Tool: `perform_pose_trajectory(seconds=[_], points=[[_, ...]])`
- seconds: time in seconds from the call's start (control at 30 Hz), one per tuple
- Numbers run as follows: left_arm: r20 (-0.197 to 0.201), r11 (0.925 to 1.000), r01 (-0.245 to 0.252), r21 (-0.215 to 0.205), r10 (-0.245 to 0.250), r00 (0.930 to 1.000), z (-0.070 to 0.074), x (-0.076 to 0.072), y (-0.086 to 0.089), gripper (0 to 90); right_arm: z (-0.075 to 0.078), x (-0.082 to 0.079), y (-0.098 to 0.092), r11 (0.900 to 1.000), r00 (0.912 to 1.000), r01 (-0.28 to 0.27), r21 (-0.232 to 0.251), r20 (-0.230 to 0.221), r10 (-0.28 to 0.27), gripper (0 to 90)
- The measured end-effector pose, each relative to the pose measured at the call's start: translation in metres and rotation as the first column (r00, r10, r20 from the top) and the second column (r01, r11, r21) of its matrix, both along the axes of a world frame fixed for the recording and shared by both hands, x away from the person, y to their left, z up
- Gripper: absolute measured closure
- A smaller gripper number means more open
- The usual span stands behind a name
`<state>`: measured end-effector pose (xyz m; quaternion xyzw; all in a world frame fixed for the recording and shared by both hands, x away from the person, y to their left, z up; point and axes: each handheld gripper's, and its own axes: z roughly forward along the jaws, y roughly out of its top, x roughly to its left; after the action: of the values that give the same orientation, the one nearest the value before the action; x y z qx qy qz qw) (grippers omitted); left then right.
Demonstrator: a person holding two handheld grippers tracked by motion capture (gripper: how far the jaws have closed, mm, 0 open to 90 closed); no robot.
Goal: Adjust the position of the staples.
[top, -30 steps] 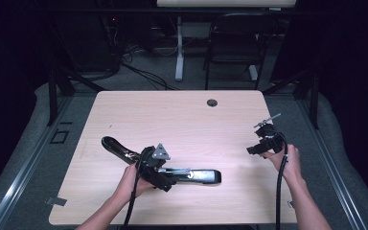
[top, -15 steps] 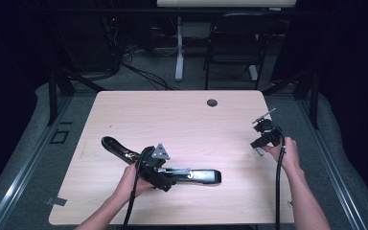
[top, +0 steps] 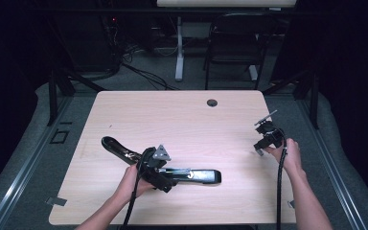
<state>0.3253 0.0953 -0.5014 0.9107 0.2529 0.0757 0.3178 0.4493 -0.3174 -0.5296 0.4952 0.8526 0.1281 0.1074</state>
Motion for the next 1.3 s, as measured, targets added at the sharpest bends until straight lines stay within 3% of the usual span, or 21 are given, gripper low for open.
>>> perform_pose_trajectory(seconds=[0.23,0.3,0.6,0.83,0.87,0.9,0.97,1.03,1.27,1.3], points=[[0.003,1.0,-0.005,-0.001,0.005,1.0,0.0,-0.002,0.001,0.0,-0.001,-0.001,0.001,1.0,0.9998,0.013,0.014,0.017,-0.013,63.2],[-0.001,1.0,-0.002,-0.001,0.002,1.0,-0.001,-0.001,0.001,0.0,-0.001,0.001,0.002,1.0,0.9999,-0.014,-0.009,-0.01,0.014,63.3],[0.003,1.0,0.004,0.006,-0.004,1.0,0.0,-0.002,-0.001,0.0,-0.01,0.001,0.001,1.0,0.9998,0.009,-0.023,-0.018,-0.01,64.4],[0.004,0.9998,0.015,0.012,-0.015,0.9999,-0.001,-0.003,-0.003,0.0,-0.013,0.002,0.001,0.999,0.9992,0.001,-0.037,-0.039,-0.002,71.9],[0.004,0.9998,0.016,0.013,-0.016,0.9999,-0.001,-0.003,-0.003,0.0,-0.016,0.001,0.002,1.0,0.9996,0.019,-0.024,-0.022,-0.019,74.2],[0.004,0.9998,0.014,0.014,-0.014,0.9999,-0.001,-0.003,-0.003,0.0,-0.014,0.002,0.001,0.999,0.9991,0.003,-0.041,-0.041,-0.005,76.2],[0.009,0.9999,0.009,0.014,-0.009,0.9999,0.0,-0.003,-0.002,0.0,-0.016,0.0,0.003,0.999,0.9998,0.012,-0.046,-0.016,-0.013,77.5],[0.013,1.0,0.001,0.008,-0.001,0.9999,0.001,-0.003,0.0,0.0,-0.014,0.001,0.003,0.998,0.9996,-0.004,-0.069,-0.029,0.002,77.7],[0.016,0.9999,-0.011,-0.005,0.011,0.9998,0.002,-0.002,0.004,0.0,-0.008,-0.004,0.007,0.998,1.0,0.006,-0.059,-0.002,-0.006,77.7],[0.016,1.0,-0.008,-0.003,0.008,0.9998,0.002,-0.002,0.004,0.0,-0.005,-0.005,0.007,0.997,0.9998,-0.013,-0.073,-0.015,0.012,77.7]])
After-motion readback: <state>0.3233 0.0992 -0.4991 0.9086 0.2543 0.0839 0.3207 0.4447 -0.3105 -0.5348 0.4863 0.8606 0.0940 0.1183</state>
